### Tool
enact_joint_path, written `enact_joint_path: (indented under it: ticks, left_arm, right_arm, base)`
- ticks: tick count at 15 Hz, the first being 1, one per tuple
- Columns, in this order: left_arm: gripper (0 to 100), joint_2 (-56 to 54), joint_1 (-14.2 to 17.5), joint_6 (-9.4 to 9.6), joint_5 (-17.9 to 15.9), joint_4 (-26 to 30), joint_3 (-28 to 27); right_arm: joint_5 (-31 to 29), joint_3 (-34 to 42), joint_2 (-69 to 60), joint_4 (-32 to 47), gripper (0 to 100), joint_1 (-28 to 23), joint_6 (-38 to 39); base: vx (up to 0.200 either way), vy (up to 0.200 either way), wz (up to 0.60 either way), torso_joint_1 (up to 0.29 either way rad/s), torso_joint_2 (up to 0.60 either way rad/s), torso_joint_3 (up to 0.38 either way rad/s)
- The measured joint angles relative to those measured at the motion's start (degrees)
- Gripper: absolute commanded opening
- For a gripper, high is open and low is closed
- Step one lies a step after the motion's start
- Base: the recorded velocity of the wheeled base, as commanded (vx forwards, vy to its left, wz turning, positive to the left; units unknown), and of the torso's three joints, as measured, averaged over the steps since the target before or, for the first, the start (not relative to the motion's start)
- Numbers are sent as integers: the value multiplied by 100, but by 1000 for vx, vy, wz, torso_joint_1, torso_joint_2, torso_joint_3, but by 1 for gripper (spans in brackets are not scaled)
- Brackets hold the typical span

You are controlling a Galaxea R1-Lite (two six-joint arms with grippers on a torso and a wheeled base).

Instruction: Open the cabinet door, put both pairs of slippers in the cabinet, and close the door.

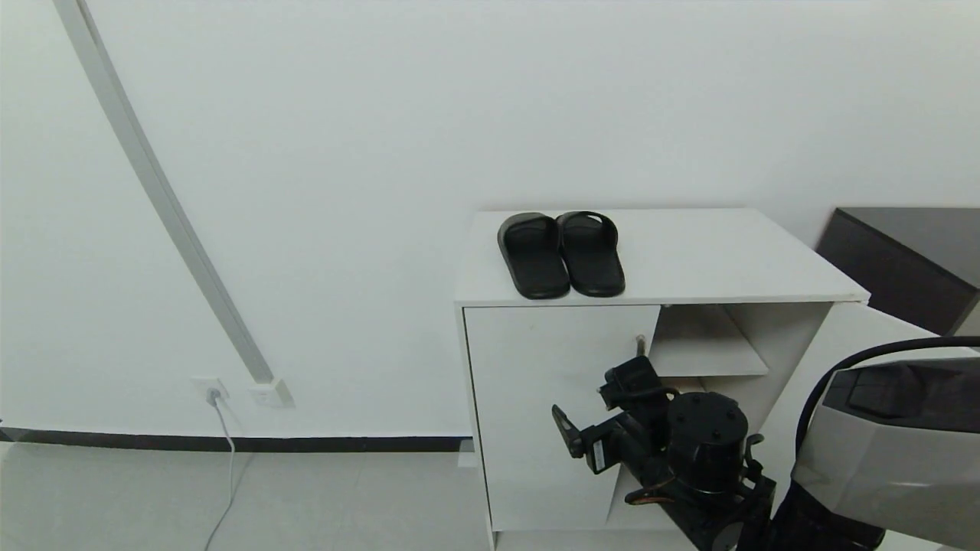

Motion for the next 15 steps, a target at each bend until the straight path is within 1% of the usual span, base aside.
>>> enact_joint_path:
  ticks: [2, 4, 6, 8, 10, 11, 12, 13, 15]
  left_arm:
    - [0, 0, -5, 0, 0, 2, 0]
    - [0, 0, -5, 0, 0, -9, -4]
    - [0, 0, -16, 0, 2, 10, 2]
    - [0, 0, 6, 9, 0, 5, 2]
    - [0, 0, -9, 15, 2, 5, 2]
    - [0, 0, -5, 17, 2, 5, 2]
    - [0, 0, -5, 28, 2, 2, 2]
    - [0, 0, -5, 61, 0, 5, 2]
    - [0, 0, 2, 137, -22, 2, 0]
  right_arm:
    - [-4, -11, 0, -11, 100, 2, 2]
    - [-13, -6, 2, -90, 100, -1, -44]
    - [-17, 11, 52, -139, 100, 0, -101]
    - [-33, 48, 162, -440, 100, -1, -318]
    - [-44, -22, 221, -453, 100, -6, -406]
    - [-41, -110, 190, -293, 100, -9, -408]
    - [-44, -239, 90, 85, 100, -28, -397]
    - [-44, -386, -68, 786, 100, -63, -325]
    - [-44, -997, -522, 2598, 100, -139, 101]
  base:
    - [0, 0, 600, 246, -569, -322]
    - [0, 0, 0, 215, -508, -276]
    - [0, 0, 0, 90, -171, -105]
    - [0, 0, 0, 11, -35, -18]
    - [0, 0, 0, 0, 0, 0]
    - [0, 0, 0, 0, 0, 0]
    - [0, 0, 0, 0, 0, 0]
    - [0, 0, 0, 0, 0, 0]
    - [0, 0, 0, 0, 0, 0]
